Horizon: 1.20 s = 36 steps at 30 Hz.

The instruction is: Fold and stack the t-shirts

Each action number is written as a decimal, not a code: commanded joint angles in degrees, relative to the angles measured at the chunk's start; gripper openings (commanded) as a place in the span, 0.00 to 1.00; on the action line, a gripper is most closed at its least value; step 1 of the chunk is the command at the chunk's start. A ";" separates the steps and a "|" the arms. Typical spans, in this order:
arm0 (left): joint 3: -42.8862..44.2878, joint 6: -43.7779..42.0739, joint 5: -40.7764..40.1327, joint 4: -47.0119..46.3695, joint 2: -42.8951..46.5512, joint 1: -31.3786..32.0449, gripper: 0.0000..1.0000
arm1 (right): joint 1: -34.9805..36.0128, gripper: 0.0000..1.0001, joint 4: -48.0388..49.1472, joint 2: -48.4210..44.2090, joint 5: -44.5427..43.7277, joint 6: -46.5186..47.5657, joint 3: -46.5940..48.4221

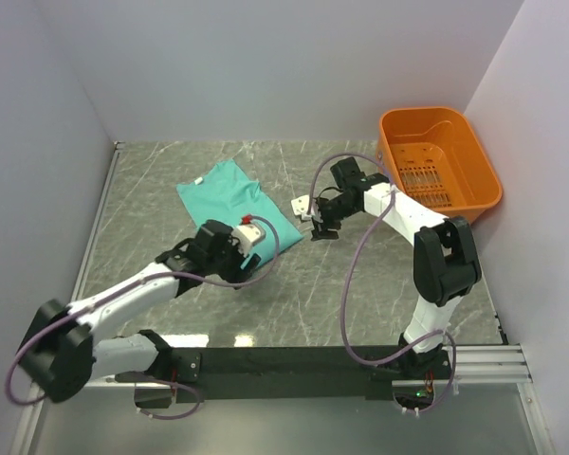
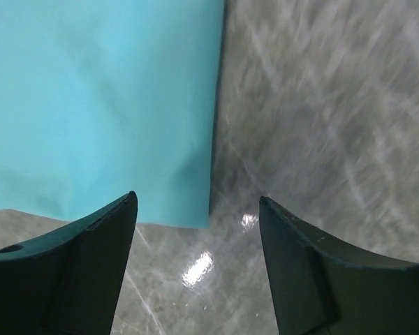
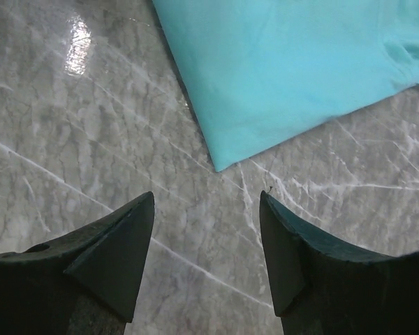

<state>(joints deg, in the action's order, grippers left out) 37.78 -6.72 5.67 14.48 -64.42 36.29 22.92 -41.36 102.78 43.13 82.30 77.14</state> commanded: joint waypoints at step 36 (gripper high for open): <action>0.98 -3.30 -7.08 1.34 -12.58 5.19 0.01 | 6.61 0.65 -0.03 9.63 -10.44 3.92 6.88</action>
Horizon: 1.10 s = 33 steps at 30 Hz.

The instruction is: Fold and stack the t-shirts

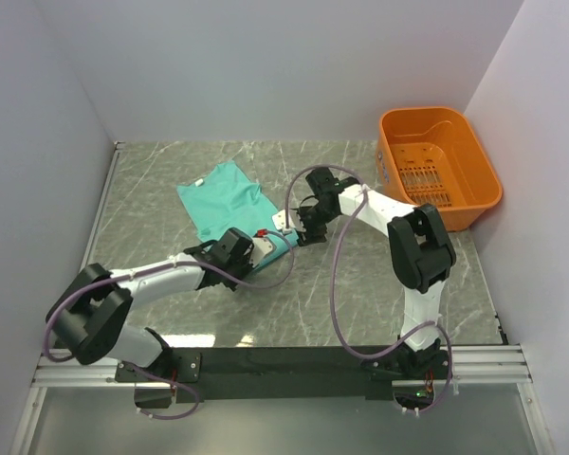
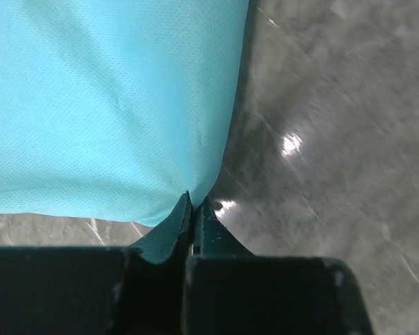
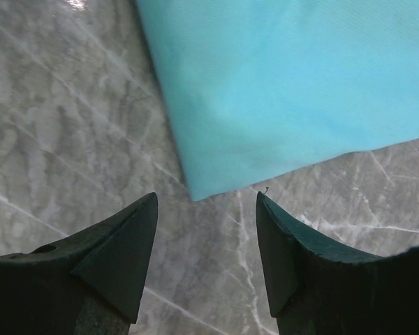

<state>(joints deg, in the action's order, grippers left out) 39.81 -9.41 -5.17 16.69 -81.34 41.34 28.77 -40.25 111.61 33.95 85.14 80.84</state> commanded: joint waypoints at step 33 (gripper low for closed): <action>-1.58 -0.61 6.75 -0.69 4.79 0.14 0.01 | 8.93 0.00 -2.99 6.25 -14.37 -5.95 4.33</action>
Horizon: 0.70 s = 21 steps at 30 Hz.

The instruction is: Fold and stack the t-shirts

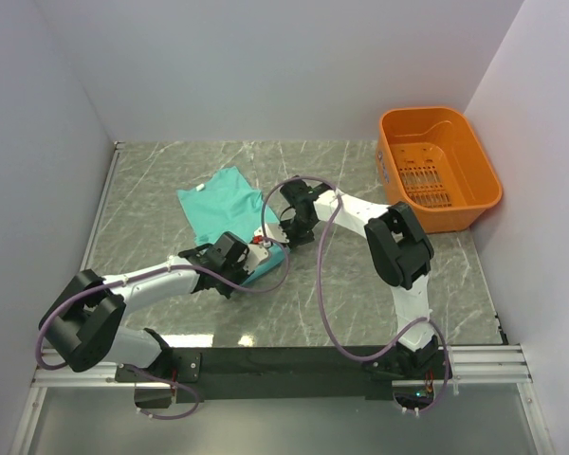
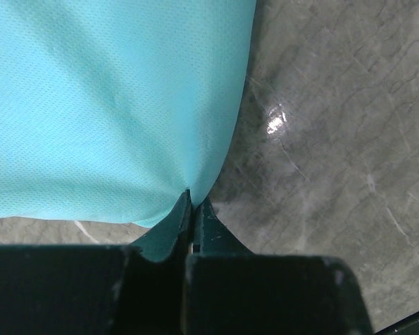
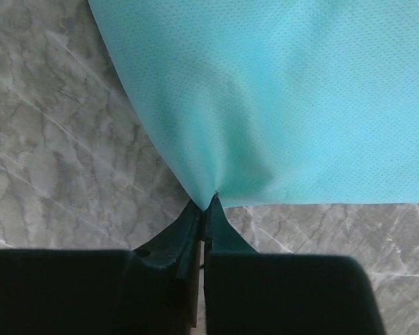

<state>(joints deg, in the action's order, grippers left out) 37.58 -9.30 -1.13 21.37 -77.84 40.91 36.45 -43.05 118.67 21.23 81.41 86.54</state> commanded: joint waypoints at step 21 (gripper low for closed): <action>1.17 -5.38 22.83 -2.74 7.36 0.84 0.01 | -5.16 0.00 -11.18 -20.93 14.27 -3.62 -19.91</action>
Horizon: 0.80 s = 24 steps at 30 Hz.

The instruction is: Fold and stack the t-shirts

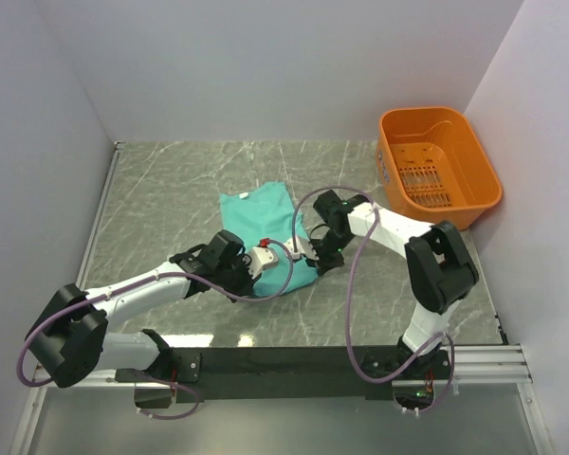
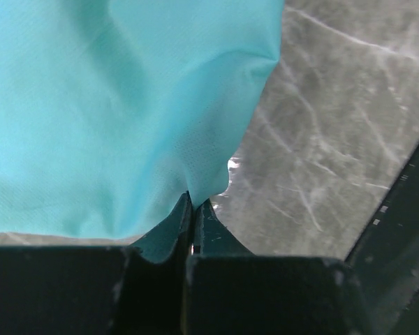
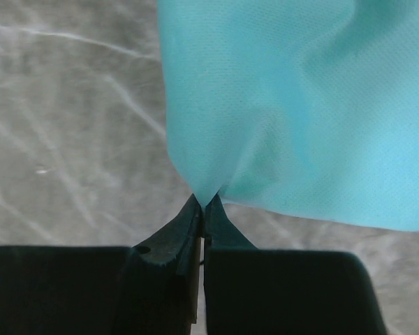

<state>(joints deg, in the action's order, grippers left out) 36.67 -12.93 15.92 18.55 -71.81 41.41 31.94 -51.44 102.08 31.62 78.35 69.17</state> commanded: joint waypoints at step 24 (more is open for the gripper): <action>25.47 -10.98 7.02 4.84 -9.30 -16.88 0.00 | -12.08 0.00 -17.90 11.37 17.25 -14.97 29.25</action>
<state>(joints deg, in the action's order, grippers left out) 58.22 -21.78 21.98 26.02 -77.36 26.30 20.86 -66.50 109.97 45.91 68.20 91.46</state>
